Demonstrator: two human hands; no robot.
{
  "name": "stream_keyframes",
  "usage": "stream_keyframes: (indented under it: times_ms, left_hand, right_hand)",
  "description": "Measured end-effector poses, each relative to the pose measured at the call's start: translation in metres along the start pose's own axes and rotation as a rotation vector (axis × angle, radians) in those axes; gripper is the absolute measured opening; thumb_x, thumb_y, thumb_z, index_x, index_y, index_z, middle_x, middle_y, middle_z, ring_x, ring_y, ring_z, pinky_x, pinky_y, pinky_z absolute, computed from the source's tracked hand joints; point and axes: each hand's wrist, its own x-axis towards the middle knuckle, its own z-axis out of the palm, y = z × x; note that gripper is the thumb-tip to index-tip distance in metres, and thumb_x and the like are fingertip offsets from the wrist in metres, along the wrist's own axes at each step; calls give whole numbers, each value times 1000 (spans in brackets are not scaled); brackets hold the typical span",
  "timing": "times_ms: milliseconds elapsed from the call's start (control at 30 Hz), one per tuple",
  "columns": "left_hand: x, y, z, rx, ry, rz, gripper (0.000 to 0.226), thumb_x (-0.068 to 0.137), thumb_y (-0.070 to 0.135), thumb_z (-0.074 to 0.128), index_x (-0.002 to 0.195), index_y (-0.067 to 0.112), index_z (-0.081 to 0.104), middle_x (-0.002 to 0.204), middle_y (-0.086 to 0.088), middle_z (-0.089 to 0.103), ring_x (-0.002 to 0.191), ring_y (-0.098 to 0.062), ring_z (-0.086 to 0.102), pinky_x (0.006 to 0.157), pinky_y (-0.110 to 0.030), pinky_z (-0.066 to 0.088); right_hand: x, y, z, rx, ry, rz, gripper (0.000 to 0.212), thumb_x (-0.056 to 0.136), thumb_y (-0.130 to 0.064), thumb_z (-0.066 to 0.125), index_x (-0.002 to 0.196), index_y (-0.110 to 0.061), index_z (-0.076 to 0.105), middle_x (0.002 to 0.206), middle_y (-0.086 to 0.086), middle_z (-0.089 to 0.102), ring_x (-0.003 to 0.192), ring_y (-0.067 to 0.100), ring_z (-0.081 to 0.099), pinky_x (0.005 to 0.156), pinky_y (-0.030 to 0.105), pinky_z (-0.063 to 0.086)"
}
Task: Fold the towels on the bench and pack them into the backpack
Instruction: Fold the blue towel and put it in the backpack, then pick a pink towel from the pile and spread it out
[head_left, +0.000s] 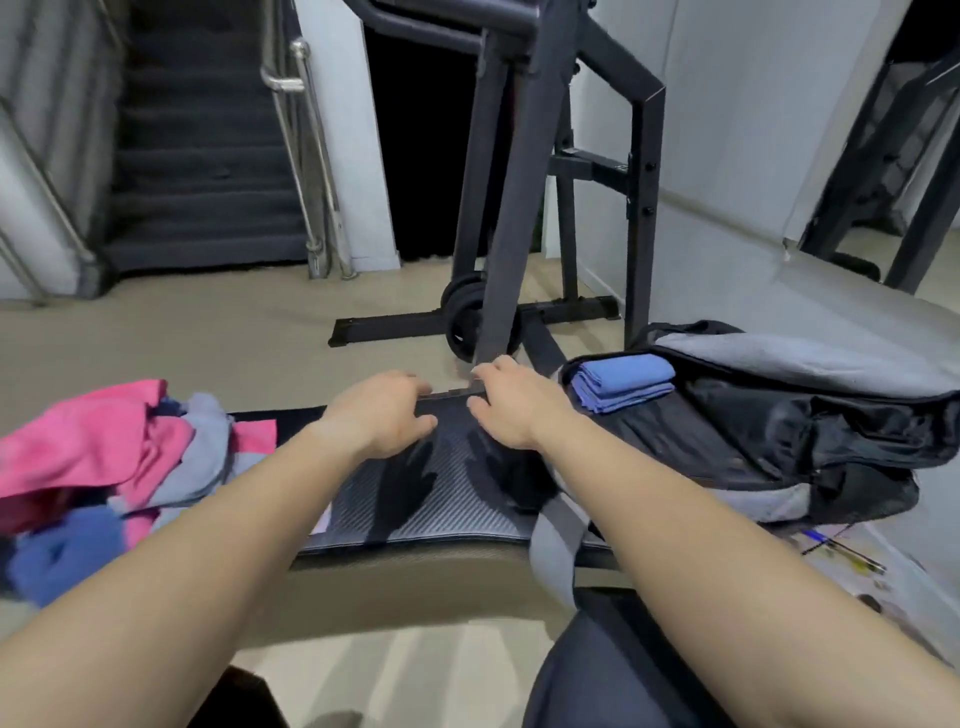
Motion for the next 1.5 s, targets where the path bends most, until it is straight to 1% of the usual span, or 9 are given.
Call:
stream_keyframes:
  times_ms: [267, 500, 733, 900, 1200, 1333, 1367, 1467, 1500]
  left_hand:
    - [-111, -127, 16, -73, 93, -288, 48, 95, 39, 54, 141, 25, 52, 153, 4, 40, 136, -19, 45, 103, -38, 45]
    - [-157, -198, 34, -102, 315, -410, 39, 91, 33, 58, 129, 23, 62, 139, 3, 53, 125, -23, 50, 89, -40, 50]
    - [-182, -286, 30, -218, 517, -699, 46, 80, 22, 68, 125, 29, 63, 126, 0, 56, 116, -28, 53, 89, -43, 50]
    - [-181, -313, 45, -341, 435, -794, 57, 81, 22, 69, 133, 37, 54, 128, 3, 52, 118, -24, 54, 89, -43, 52]
    - [-173, -306, 25, -441, 791, -800, 15, 89, 27, 62, 99, 34, 71, 101, 12, 72, 94, -18, 65, 79, -33, 52]
    - [-168, -295, 10, -573, 934, -628, 13, 87, 23, 65, 93, 31, 73, 92, 15, 71, 86, -8, 65, 81, -31, 52]
    - [-166, -291, 7, -610, 949, -590, 14, 86, 22, 65, 91, 31, 74, 90, 16, 72, 84, -5, 65, 80, -29, 52]
    - [-162, -286, 5, -682, 962, -547, 15, 84, 23, 69, 92, 34, 71, 89, 20, 71, 83, -1, 65, 79, -25, 52]
    - [-161, -290, 9, -690, 934, -567, 20, 82, 26, 72, 99, 35, 69, 94, 19, 70, 86, -1, 65, 81, -26, 52]
  right_hand:
    - [27, -156, 56, 13, -104, -248, 49, 103, -41, 37, 148, -21, 42, 148, 4, 43, 129, 30, 48, 100, 48, 46]
    - [55, -239, 95, 44, -140, -373, 47, 103, -34, 38, 148, -19, 40, 146, 8, 40, 131, 30, 44, 101, 49, 45]
    - [95, -314, 107, 135, 11, -526, 49, 101, -27, 43, 150, -22, 39, 146, 8, 39, 130, 34, 43, 104, 46, 42]
    - [116, -354, 114, 17, 16, -581, 63, 86, -51, 61, 142, -29, 45, 142, 4, 39, 126, 30, 41, 103, 46, 41]
    - [129, -374, 115, 29, 113, -537, 18, 94, -34, 55, 108, -23, 59, 117, 4, 54, 113, 32, 51, 92, 43, 45]
    - [129, -375, 92, 256, -14, -552, 75, 80, -48, 72, 144, -32, 37, 137, 4, 44, 124, 29, 45, 100, 43, 43]
    - [130, -375, 89, 249, -30, -560, 76, 80, -47, 73, 146, -37, 37, 134, 3, 45, 123, 29, 47, 98, 41, 44]
    - [137, -375, 80, 205, 27, -591, 17, 93, -32, 59, 107, -27, 68, 91, -1, 58, 101, 33, 60, 75, 36, 45]
    - [139, -374, 75, 243, 45, -594, 13, 93, -25, 57, 94, -21, 69, 81, 0, 59, 93, 34, 61, 70, 35, 43]
